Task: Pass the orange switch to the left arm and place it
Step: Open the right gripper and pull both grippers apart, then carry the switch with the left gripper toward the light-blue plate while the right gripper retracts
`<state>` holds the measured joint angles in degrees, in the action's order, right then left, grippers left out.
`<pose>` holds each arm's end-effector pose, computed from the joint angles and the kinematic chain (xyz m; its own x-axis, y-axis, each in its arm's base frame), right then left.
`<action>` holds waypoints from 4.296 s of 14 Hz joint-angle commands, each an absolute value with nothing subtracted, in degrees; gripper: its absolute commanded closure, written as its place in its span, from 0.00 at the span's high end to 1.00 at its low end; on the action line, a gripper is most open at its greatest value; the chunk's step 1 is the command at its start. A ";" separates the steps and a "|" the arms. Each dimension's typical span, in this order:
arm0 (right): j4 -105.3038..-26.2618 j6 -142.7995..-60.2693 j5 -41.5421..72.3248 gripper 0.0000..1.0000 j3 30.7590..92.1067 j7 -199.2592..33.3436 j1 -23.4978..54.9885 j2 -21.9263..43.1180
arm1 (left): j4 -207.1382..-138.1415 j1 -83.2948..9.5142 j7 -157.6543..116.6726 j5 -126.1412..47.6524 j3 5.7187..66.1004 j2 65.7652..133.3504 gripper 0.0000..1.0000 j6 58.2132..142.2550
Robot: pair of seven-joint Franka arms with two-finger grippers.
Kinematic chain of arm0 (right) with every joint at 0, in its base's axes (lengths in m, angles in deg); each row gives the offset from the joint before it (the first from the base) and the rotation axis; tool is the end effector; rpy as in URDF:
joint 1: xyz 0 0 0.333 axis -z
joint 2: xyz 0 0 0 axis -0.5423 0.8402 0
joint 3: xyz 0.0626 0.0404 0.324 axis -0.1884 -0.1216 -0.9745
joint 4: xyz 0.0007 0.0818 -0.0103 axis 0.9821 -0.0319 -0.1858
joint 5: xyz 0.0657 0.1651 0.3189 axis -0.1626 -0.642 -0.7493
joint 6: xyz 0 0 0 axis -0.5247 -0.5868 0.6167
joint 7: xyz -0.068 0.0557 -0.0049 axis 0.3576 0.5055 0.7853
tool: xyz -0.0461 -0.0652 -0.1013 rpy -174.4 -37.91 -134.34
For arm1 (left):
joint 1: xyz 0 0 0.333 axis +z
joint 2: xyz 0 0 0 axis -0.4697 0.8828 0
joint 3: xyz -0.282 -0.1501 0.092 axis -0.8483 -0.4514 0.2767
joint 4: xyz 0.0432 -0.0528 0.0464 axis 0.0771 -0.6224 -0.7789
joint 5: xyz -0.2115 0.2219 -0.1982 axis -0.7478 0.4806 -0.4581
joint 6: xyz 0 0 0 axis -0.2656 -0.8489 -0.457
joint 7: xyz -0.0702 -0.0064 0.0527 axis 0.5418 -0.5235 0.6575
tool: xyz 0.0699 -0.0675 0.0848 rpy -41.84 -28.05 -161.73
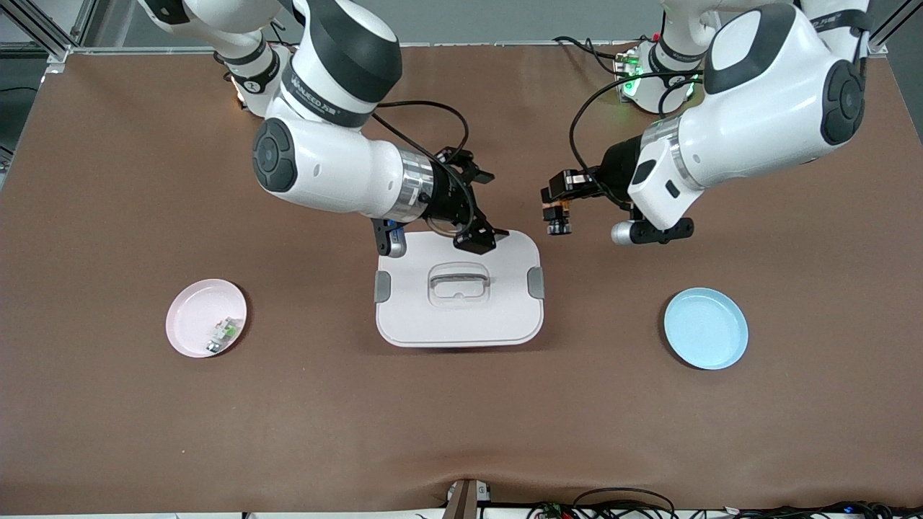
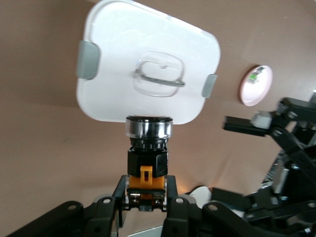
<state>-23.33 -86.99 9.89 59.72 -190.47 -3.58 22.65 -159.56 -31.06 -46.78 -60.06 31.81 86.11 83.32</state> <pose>0.5614 0.4684 0.5387 0.1997 -0.7291 -0.6546 -0.9566 -0.2897 0.0308 0.5326 -0.2881 0.5697 0.9461 0.1335 -0.2952 0.2669 -0.8376 0.4767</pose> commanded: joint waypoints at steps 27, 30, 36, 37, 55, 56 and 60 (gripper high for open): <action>-31.77 -64.63 54.70 1.00 59.41 -88.45 24.57 6.49 | -159.15 -3.14 -46.89 -36.76 32.17 81.23 0.16 73.59; -42.14 -71.50 54.09 1.00 59.41 -85.54 28.35 0.07 | -159.32 -2.88 -52.33 -36.76 32.44 82.98 0.15 75.00; -49.99 -76.44 53.56 1.00 59.41 -85.18 33.54 -4.87 | -159.41 -2.35 -67.89 -35.80 32.35 86.67 0.15 79.57; -50.52 -76.88 53.29 1.00 59.32 -85.26 34.94 -5.13 | -159.41 -2.61 -71.14 -34.48 32.35 87.99 0.15 80.79; -49.20 -73.64 51.10 1.00 59.41 -91.86 37.59 -6.27 | -159.41 -10.61 -106.49 -19.19 31.91 105.22 0.15 96.53; -49.29 -72.67 51.09 1.00 59.50 -91.86 37.50 -6.28 | -159.41 -11.05 -108.15 -17.44 31.82 106.10 0.15 96.54; -49.29 -72.75 51.36 1.00 59.50 -91.07 37.50 -7.94 | -159.94 -12.02 -109.58 -16.37 31.82 108.47 0.15 96.54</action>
